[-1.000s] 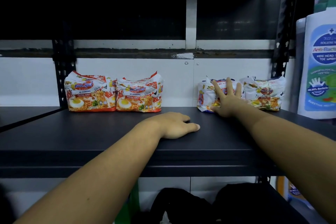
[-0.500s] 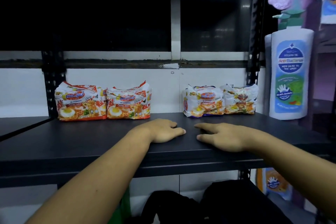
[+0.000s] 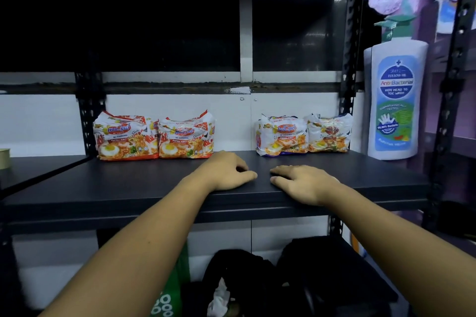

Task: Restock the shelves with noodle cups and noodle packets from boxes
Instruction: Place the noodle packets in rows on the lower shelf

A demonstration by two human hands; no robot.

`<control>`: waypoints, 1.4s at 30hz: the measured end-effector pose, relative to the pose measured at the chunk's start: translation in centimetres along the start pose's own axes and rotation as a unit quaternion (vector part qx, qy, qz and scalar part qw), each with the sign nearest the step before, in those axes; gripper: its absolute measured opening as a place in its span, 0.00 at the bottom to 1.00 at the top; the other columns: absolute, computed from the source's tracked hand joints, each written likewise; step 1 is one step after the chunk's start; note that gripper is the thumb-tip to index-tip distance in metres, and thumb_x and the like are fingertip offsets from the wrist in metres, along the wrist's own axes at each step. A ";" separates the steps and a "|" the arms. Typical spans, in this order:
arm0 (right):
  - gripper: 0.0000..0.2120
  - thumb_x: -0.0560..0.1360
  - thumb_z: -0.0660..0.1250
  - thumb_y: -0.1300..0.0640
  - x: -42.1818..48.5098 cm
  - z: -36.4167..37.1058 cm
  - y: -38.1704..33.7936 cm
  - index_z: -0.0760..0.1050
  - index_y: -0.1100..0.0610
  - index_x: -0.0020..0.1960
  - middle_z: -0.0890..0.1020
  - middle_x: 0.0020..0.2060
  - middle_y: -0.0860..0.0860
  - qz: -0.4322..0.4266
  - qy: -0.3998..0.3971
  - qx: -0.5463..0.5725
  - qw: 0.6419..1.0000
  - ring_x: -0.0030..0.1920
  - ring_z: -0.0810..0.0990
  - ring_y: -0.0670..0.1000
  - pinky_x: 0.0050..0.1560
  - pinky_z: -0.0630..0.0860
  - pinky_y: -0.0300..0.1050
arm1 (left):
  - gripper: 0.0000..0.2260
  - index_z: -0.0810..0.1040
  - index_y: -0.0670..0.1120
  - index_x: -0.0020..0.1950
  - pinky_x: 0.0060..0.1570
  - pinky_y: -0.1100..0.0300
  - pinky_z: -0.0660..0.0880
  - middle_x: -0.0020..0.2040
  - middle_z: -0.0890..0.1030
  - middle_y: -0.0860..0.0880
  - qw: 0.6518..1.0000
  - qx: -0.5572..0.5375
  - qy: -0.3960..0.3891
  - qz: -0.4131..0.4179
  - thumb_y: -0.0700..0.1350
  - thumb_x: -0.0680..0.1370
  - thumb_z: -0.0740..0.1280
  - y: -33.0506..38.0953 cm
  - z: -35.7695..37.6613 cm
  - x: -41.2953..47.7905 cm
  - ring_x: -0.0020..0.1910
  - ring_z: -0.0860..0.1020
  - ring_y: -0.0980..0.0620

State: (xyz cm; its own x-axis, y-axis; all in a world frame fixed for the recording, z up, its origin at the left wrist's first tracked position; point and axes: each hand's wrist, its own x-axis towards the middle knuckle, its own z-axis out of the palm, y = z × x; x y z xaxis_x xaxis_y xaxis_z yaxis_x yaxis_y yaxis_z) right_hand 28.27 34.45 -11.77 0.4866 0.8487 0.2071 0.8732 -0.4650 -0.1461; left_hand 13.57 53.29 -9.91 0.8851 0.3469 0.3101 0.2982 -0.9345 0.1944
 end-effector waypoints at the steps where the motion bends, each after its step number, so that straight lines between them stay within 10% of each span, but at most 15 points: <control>1: 0.28 0.79 0.50 0.30 0.0 -0.1 0.0 0.66 0.36 0.76 0.71 0.75 0.42 -0.006 0.003 -0.001 1.000 0.73 0.70 0.51 0.70 0.68 0.53 | 0.17 0.87 0.56 0.54 0.55 0.55 0.78 0.53 0.85 0.59 1.000 -0.010 0.000 0.008 0.64 0.79 0.64 0.2 -0.1 -0.7 0.52 0.80 0.56; 8: 0.29 0.78 0.48 0.29 -2.3 0.1 -0.3 0.74 0.40 0.69 0.78 0.68 0.39 -0.081 0.068 -0.028 0.994 0.68 0.75 0.46 0.65 0.73 0.52 | 0.23 0.77 0.58 0.72 0.70 0.49 0.71 0.72 0.77 0.55 0.997 0.071 0.001 0.017 0.64 0.84 0.53 1.8 0.4 -6.1 0.72 0.73 0.49; 19: 0.16 0.83 0.62 0.49 -10.3 5.8 -2.9 0.81 0.52 0.66 0.81 0.64 0.46 -0.209 0.273 0.091 0.934 0.67 0.76 0.48 0.72 0.69 0.50 | 0.14 0.83 0.48 0.66 0.69 0.62 0.71 0.65 0.83 0.51 0.976 -0.067 0.191 0.081 0.50 0.82 0.68 3.4 3.7 -16.8 0.67 0.77 0.57; 33: 0.27 0.80 0.60 0.34 -23.7 20.8 -1.5 0.70 0.44 0.76 0.73 0.74 0.41 -0.113 -0.211 0.079 0.968 0.74 0.69 0.46 0.74 0.66 0.44 | 0.27 0.74 0.52 0.76 0.73 0.54 0.69 0.76 0.73 0.53 0.978 -0.086 -0.190 -0.027 0.64 0.80 0.66 0.4 20.4 -30.2 0.74 0.71 0.52; 42: 0.31 0.77 0.68 0.38 -25.8 29.6 -0.4 0.69 0.48 0.77 0.71 0.76 0.47 -0.020 -0.342 0.117 0.932 0.74 0.70 0.48 0.70 0.68 0.42 | 0.34 0.69 0.51 0.79 0.71 0.47 0.70 0.77 0.69 0.48 0.949 -0.020 -0.309 -0.060 0.64 0.77 0.70 -1.8 29.0 -33.2 0.75 0.67 0.47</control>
State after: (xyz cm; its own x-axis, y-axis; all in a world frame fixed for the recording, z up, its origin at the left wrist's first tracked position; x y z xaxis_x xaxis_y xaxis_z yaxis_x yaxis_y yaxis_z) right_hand 14.58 20.21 -45.74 0.2521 0.8632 -0.4374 0.8215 -0.4298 -0.3747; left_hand -6.03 41.13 -47.55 0.8895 0.3265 -0.3196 0.4078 -0.8828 0.2332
